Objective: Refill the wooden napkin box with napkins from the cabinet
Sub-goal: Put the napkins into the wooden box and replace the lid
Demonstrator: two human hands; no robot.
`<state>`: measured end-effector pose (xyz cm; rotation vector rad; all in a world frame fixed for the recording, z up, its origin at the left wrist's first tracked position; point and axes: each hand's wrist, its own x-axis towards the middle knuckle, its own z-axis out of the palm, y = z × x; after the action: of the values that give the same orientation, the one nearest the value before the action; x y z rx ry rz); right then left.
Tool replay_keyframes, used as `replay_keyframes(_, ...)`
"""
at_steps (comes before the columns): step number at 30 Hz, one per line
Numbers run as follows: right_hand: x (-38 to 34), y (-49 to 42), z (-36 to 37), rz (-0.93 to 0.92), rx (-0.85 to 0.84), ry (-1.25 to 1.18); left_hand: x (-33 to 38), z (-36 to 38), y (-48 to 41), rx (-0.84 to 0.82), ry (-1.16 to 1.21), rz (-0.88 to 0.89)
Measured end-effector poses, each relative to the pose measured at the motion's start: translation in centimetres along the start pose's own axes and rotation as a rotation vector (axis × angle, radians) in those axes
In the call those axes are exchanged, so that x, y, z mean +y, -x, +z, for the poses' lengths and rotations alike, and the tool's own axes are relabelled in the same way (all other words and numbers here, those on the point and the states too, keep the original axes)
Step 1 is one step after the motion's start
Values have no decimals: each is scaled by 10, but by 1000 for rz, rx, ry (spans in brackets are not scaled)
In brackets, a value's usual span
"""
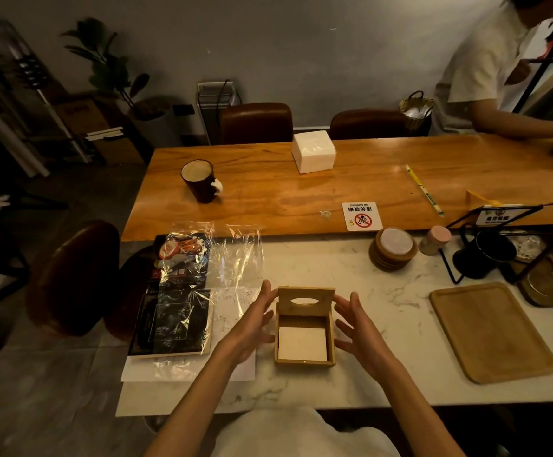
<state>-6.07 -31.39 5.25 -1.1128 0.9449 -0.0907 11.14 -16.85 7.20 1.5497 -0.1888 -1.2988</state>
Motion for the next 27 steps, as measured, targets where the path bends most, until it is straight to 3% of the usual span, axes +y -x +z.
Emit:
replay_keyframes(3,-5,-3,-1,13,2,31,0,-5,-2,-1,-24,17)
replay_keyframes(9,26,0,-9,-144,-19,237,-47,-6,-5,19,-106,122)
replay_keyframes(19,54,-5,-3,-59,70,278,-79,3,-17,91,-198,143)
replay_keyframes(23,53,0,-2,-49,95,245,-76,4,-15,136,-15,65)
replay_keyframes(27,45,8,6,17,40,68,-78,5,-15,2,127,0)
